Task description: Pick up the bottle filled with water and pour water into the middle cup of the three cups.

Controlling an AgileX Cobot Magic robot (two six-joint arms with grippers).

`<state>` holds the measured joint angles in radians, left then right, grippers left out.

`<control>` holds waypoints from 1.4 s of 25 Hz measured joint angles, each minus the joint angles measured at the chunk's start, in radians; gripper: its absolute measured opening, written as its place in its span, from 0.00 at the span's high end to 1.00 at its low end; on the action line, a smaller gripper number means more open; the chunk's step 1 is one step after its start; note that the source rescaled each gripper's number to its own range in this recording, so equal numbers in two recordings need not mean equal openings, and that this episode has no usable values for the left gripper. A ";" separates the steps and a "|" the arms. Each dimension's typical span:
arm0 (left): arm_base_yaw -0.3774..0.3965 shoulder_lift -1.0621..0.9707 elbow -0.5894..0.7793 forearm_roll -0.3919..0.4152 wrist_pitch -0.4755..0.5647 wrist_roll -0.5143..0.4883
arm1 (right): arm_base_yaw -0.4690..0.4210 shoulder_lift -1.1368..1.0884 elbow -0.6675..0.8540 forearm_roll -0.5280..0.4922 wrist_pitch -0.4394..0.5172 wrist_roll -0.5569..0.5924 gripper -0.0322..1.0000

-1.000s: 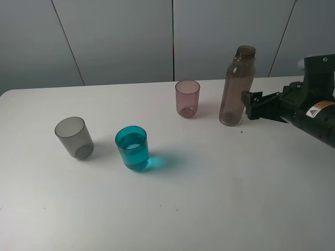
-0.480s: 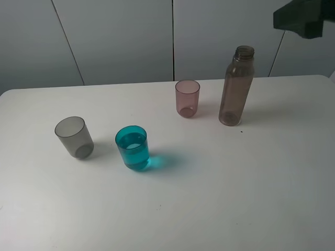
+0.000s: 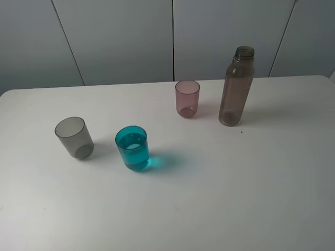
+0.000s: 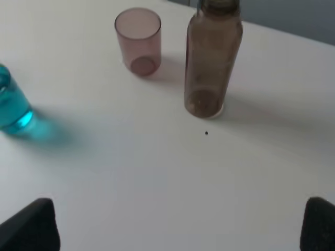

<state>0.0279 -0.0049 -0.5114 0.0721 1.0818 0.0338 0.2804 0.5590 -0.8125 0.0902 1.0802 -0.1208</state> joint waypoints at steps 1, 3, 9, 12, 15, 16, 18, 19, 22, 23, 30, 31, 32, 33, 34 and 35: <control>0.000 0.000 0.000 0.000 0.000 0.000 | 0.000 -0.054 0.023 0.000 0.031 0.008 0.00; 0.000 0.000 0.000 0.000 0.000 0.000 | 0.000 -0.160 0.085 0.000 0.049 0.020 0.00; 0.000 0.000 0.000 0.000 0.000 0.000 | 0.000 -0.489 0.213 -0.005 0.042 0.034 0.00; 0.000 0.000 0.000 0.000 0.000 0.000 | 0.000 -0.555 0.234 -0.015 0.069 0.042 0.00; 0.000 0.000 0.000 0.000 0.000 0.000 | 0.000 -0.555 0.262 -0.016 0.098 0.053 0.00; 0.000 0.000 0.000 0.000 0.000 0.000 | 0.000 -0.555 0.270 -0.016 0.098 0.059 0.00; 0.000 0.000 0.000 0.000 0.000 0.000 | 0.000 -0.555 0.277 -0.016 0.072 0.073 0.00; 0.000 0.000 0.000 0.000 0.000 0.000 | 0.000 -0.555 0.283 -0.016 0.057 0.081 0.00; 0.000 0.000 0.000 0.000 0.000 0.000 | 0.000 -0.555 0.303 -0.018 0.025 0.098 0.00; 0.000 0.000 0.000 0.000 0.000 0.000 | 0.000 -0.555 0.303 -0.022 0.021 0.108 0.00; 0.000 0.000 0.000 0.000 0.000 -0.003 | 0.000 -0.555 0.306 -0.026 0.017 0.121 0.00; 0.000 0.000 0.000 0.000 0.000 -0.003 | -0.003 -0.555 0.307 -0.026 0.017 0.121 0.00; 0.000 0.000 0.000 0.000 0.000 -0.003 | -0.015 -0.555 0.307 -0.026 0.017 0.121 0.00; 0.000 0.000 0.000 0.000 0.000 -0.003 | -0.032 -0.555 0.307 -0.026 0.017 0.121 0.00; 0.000 0.000 0.000 0.000 0.000 -0.003 | -0.061 -0.555 0.307 -0.026 0.017 0.121 0.00; 0.000 0.000 0.000 0.000 0.000 -0.003 | -0.097 -0.555 0.307 -0.026 0.017 0.121 0.00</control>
<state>0.0279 -0.0049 -0.5114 0.0721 1.0818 0.0305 0.1835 0.0035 -0.5051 0.0639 1.0968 0.0000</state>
